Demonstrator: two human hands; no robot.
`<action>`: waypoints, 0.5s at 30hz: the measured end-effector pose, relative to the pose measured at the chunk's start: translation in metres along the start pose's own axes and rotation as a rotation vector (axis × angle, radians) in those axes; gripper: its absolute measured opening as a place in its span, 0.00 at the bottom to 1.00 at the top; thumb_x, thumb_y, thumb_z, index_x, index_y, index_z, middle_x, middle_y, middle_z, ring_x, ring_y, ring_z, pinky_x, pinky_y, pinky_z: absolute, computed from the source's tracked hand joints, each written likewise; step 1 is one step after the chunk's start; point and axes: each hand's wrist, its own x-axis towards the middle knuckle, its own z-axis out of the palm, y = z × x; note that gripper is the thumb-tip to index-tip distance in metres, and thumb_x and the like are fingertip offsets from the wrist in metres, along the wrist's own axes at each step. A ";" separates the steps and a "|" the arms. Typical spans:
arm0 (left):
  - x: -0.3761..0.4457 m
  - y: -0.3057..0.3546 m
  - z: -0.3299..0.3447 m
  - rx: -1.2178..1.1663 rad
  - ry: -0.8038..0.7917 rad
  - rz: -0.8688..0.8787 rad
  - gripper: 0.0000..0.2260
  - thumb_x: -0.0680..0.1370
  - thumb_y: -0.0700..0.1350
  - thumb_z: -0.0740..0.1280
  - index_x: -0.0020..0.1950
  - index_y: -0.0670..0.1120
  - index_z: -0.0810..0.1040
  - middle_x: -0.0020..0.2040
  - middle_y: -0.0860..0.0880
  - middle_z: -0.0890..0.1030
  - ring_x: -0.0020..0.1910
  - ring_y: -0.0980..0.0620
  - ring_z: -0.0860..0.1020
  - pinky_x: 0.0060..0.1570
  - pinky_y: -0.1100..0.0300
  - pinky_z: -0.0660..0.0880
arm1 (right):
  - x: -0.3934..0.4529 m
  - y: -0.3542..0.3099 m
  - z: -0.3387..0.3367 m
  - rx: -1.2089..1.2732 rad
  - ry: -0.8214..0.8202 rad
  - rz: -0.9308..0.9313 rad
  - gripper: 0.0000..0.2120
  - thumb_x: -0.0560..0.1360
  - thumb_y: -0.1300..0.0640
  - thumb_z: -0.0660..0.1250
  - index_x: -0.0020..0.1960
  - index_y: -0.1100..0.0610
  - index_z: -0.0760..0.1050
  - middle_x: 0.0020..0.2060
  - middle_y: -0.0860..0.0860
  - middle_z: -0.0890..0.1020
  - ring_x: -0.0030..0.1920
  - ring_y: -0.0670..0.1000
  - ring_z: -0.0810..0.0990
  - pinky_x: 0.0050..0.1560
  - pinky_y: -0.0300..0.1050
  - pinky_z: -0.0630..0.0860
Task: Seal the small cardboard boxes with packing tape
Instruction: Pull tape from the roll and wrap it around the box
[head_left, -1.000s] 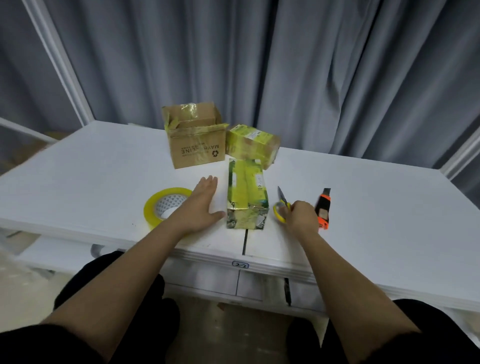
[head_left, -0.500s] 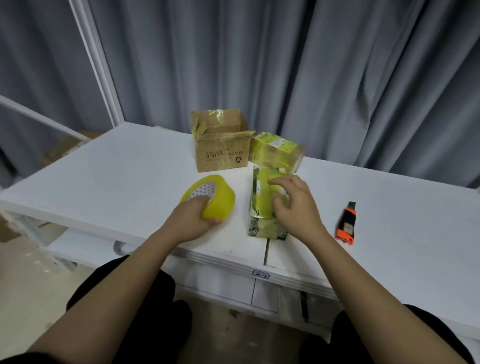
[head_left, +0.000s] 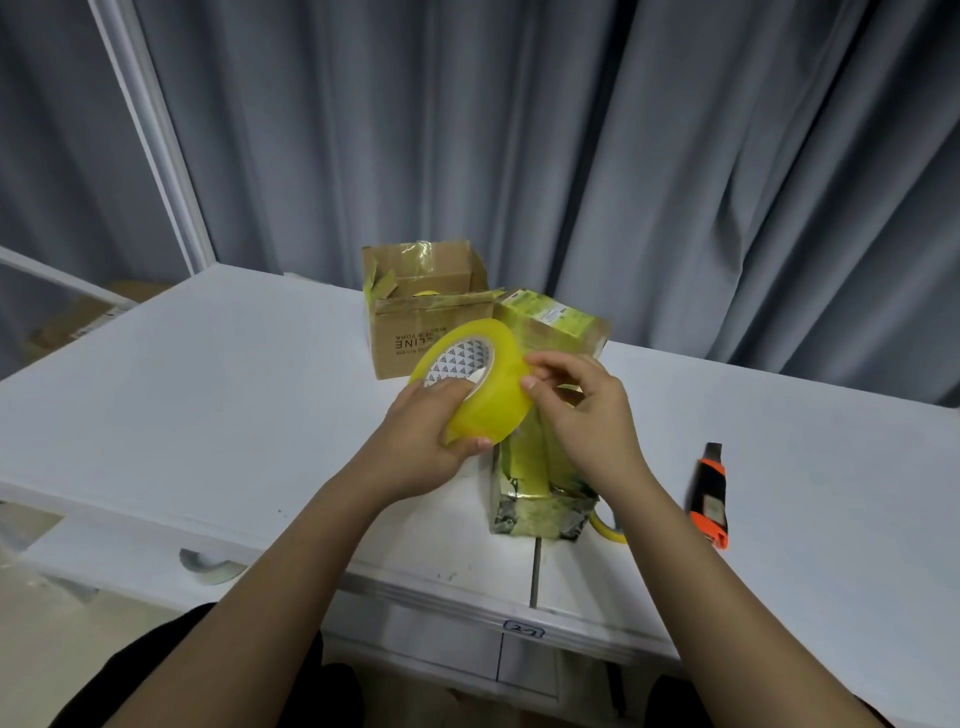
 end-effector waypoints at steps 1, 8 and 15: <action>0.002 0.000 0.001 0.010 0.006 -0.001 0.25 0.74 0.51 0.71 0.68 0.45 0.70 0.66 0.46 0.73 0.64 0.44 0.68 0.64 0.54 0.63 | 0.001 0.001 0.001 -0.004 0.009 -0.011 0.08 0.73 0.61 0.71 0.51 0.51 0.80 0.46 0.47 0.79 0.44 0.39 0.77 0.46 0.27 0.72; 0.002 0.000 0.005 -0.020 -0.004 -0.019 0.23 0.75 0.52 0.70 0.66 0.45 0.71 0.64 0.47 0.74 0.62 0.45 0.70 0.64 0.47 0.66 | -0.005 0.003 0.007 -0.109 0.006 -0.163 0.10 0.75 0.62 0.68 0.56 0.53 0.78 0.51 0.46 0.77 0.50 0.42 0.77 0.51 0.35 0.74; -0.005 0.003 0.004 -0.040 0.012 0.019 0.23 0.74 0.51 0.71 0.66 0.45 0.72 0.64 0.46 0.75 0.62 0.45 0.71 0.63 0.46 0.68 | -0.004 -0.002 0.003 -0.133 -0.193 -0.100 0.22 0.78 0.58 0.62 0.72 0.51 0.68 0.66 0.38 0.67 0.66 0.35 0.63 0.68 0.40 0.64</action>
